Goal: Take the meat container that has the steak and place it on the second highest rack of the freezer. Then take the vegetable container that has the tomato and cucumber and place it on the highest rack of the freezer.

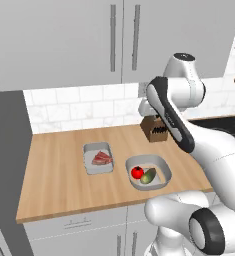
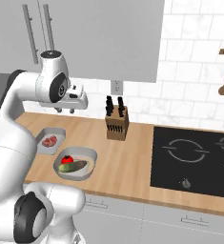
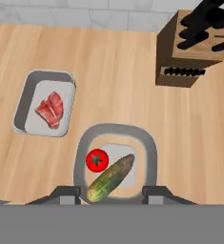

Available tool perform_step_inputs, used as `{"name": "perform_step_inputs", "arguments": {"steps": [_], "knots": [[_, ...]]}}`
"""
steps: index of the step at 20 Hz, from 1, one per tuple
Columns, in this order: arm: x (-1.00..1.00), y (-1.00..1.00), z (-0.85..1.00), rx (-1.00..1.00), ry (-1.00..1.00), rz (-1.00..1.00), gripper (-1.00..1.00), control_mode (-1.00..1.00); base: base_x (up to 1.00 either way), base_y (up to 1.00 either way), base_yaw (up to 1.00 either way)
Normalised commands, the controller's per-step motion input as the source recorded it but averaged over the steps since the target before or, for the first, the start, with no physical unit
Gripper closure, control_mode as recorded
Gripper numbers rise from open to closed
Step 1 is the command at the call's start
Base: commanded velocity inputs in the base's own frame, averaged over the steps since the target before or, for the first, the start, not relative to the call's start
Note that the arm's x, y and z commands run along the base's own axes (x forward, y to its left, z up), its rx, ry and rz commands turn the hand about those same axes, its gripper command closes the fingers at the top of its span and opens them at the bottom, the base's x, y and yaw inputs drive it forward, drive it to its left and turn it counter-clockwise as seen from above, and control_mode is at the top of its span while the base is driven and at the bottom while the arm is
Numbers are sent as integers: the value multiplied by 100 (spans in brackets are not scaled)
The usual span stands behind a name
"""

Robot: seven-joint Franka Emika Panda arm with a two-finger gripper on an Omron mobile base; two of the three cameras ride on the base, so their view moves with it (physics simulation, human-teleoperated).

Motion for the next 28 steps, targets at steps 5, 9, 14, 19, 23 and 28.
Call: {"name": "perform_step_inputs", "arguments": {"steps": [5, 9, 14, 19, 23, 28], "knots": [[-46, -47, -33, 7, -1, -8, -100, -100, 0, 0, 0], [-54, -100, -100, 15, 17, -25, -100, -100, 0, 0, 0], [29, -41, -100, 19, 23, -23, -100, -100, 0, 0, 0], [78, 6, -100, 9, 47, -14, -100, -100, 0, 0, 0], [19, 8, -66, 2, 25, -1, -100, -100, 0, 0, 0], [-5, -2, -84, -2, 9, -4, -100, -100, 0, 0, 0]]}}
